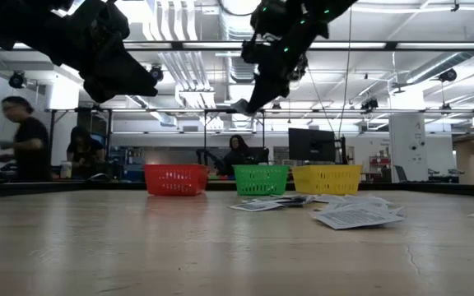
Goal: Pick & Place First Aid Supplies
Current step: Put the alcohol pad into the green basket
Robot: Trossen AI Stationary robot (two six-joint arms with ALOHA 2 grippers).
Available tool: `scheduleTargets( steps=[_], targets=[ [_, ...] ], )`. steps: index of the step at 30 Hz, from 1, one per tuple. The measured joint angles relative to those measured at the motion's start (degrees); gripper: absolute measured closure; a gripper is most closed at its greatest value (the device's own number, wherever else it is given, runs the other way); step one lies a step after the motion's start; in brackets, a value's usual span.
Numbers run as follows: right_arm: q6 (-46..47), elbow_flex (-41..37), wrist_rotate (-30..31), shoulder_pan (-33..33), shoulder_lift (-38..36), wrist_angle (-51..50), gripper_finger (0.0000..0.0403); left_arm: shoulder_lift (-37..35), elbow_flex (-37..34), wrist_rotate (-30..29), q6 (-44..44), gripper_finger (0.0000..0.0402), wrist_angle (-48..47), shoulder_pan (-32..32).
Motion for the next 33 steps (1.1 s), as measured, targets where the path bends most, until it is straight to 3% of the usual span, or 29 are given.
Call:
scheduleTargets(
  steps=[7,18,26,33],
  targets=[
    [-5.1,13.5,0.0,-4.6,10.5,-14.6,0.0394,-0.7,0.0,-3.3,5.1,0.0268,6.3,0.0],
    [-8.3,28.2,-0.4,-7.0,23.8,-30.8,0.0394,-1.3,0.0,-4.3,6.2,0.0268,5.8,0.1],
    [-8.2,34.2,-3.6,-7.0,29.2,-35.3,0.0392,-1.3,-0.4,-4.9,5.9,0.0268,5.3,0.1],
    [-8.3,34.3,-3.7,-7.0,30.2,-35.7,0.0358,-1.3,-1.8,-4.9,3.0,0.0268,5.1,0.1]
  ],
)
